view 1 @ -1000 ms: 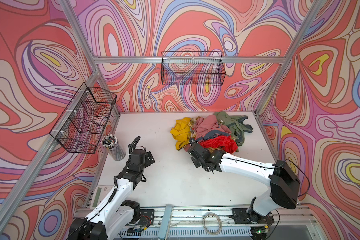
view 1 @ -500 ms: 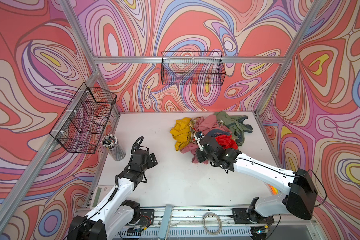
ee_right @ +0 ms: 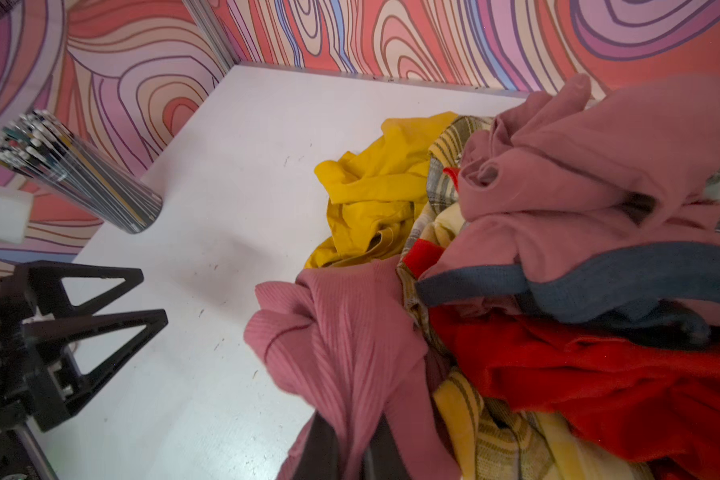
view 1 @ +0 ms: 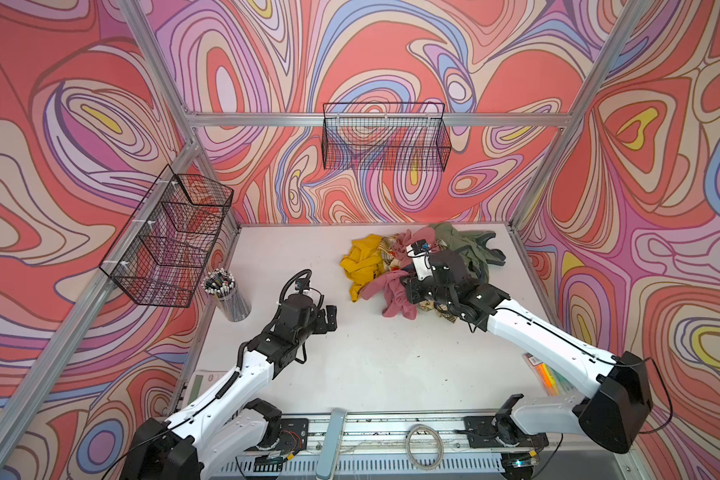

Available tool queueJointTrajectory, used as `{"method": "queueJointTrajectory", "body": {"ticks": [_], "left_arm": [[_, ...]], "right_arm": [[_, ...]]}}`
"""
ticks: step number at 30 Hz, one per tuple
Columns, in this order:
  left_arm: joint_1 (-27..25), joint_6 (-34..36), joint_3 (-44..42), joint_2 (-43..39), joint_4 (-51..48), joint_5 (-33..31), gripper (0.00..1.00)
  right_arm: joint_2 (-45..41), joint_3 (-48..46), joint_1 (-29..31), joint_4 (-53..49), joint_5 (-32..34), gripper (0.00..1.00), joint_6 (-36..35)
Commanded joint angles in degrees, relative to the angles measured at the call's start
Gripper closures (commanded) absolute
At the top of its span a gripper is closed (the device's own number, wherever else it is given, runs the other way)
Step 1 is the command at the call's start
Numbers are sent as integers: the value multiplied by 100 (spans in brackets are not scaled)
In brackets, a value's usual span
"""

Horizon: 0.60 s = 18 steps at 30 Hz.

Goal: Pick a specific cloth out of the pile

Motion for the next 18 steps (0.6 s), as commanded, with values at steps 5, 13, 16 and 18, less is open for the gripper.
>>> {"method": "queueJointTrajectory", "body": {"ticks": [5, 13, 16, 18], "left_arm": [[-542, 420, 516, 104, 502, 461, 4], [-831, 468, 1436, 1022, 1051, 2000, 7], [-1032, 495, 1846, 1547, 1086, 2391, 10], [-1210, 513, 2049, 1876, 1081, 2423, 12]], "right_arm": [[-188, -74, -550, 948, -1114, 100, 658], [55, -514, -787, 1408, -1376, 100, 1007], [57, -699, -913, 1635, -1474, 100, 1138], [60, -798, -1006, 1729, -1527, 100, 1212]]}}
